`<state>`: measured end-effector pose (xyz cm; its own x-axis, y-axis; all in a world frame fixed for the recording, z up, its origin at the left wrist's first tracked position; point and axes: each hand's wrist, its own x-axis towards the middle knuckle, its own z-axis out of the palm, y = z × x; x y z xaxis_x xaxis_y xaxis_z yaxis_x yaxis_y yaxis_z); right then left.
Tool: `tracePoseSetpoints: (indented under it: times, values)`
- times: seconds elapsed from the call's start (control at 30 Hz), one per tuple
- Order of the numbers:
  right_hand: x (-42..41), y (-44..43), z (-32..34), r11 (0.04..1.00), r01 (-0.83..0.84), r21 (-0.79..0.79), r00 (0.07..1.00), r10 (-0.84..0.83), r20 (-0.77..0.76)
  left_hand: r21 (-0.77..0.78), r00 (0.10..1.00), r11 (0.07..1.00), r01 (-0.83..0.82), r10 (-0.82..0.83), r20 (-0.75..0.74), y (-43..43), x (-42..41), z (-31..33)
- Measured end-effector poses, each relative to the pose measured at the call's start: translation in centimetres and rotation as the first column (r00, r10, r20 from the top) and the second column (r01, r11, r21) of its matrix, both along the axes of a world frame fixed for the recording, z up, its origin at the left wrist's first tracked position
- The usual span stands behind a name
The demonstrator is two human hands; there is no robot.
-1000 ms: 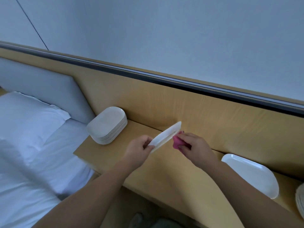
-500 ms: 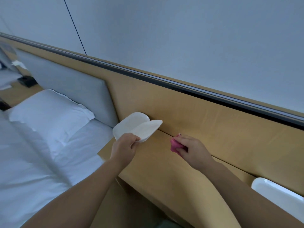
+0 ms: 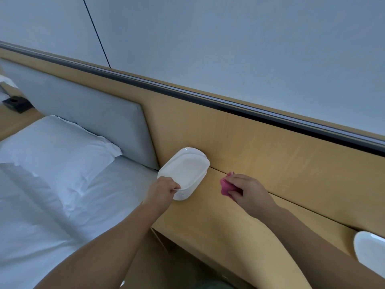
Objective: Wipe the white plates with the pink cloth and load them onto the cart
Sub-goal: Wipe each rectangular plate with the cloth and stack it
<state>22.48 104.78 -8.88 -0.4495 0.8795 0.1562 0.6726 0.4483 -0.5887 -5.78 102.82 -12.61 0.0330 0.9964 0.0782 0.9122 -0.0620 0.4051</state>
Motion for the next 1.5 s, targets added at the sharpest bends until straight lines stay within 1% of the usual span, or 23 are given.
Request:
tracePoseSetpoints:
  times: [0.23,0.4,0.5,0.63,0.73,0.87,0.97,1.17,1.3,1.4,1.5]
  values:
    - [-1.7,0.4,-0.4,0.999,0.046,-0.015,0.999,-0.045,0.011,-0.133,0.993,0.985,0.110,-0.113,-0.017,1.8,-1.8,-1.6]
    - [-2.1,0.4,-1.0,0.998,0.055,-0.030,0.998,-0.055,0.015,-0.229,0.990,0.967,0.112,-0.129,-0.057,2.3,-2.4,-2.5]
    - [-1.8,0.1,-1.0,0.997,0.068,-0.032,0.998,-0.067,0.020,-0.244,0.988,0.963,0.112,-0.134,-0.073,2.5,-1.9,-2.5]
    - [0.0,-0.8,-1.0,0.992,0.120,-0.038,0.993,-0.120,0.013,-0.209,0.987,0.965,0.158,-0.160,0.006,3.1,0.7,-2.0]
    - [2.8,-2.1,-1.4,0.983,0.181,-0.038,0.983,-0.180,0.019,-0.185,0.970,0.953,0.239,-0.227,0.083,3.9,4.2,-1.9]
    - [7.8,-4.9,-1.9,0.952,0.301,-0.062,0.954,-0.301,0.011,-0.180,0.931,0.916,0.360,-0.338,0.140,4.6,10.7,-2.1]
    - [11.8,-7.7,-1.9,0.906,0.414,-0.094,0.909,-0.417,-0.016,-0.255,0.886,0.851,0.459,-0.419,0.197,4.5,16.3,-2.5]
    - [20.0,-14.7,-1.9,0.773,0.618,-0.142,0.781,-0.624,0.001,-0.217,0.770,0.742,0.635,-0.586,0.252,2.6,26.9,-3.6]
    - [24.4,-18.5,-2.3,0.697,0.704,-0.137,0.706,-0.707,0.032,-0.210,0.704,0.671,0.711,-0.673,0.228,1.0,33.4,-4.2]
    - [27.5,-20.4,-2.7,0.661,0.735,-0.151,0.672,-0.740,0.032,-0.190,0.701,0.675,0.713,-0.692,0.171,-0.1,37.7,-5.1]
    - [30.4,-21.5,-3.4,0.661,0.733,-0.162,0.674,-0.738,0.035,-0.202,0.720,0.694,0.691,-0.687,0.102,-0.8,41.7,-6.0]
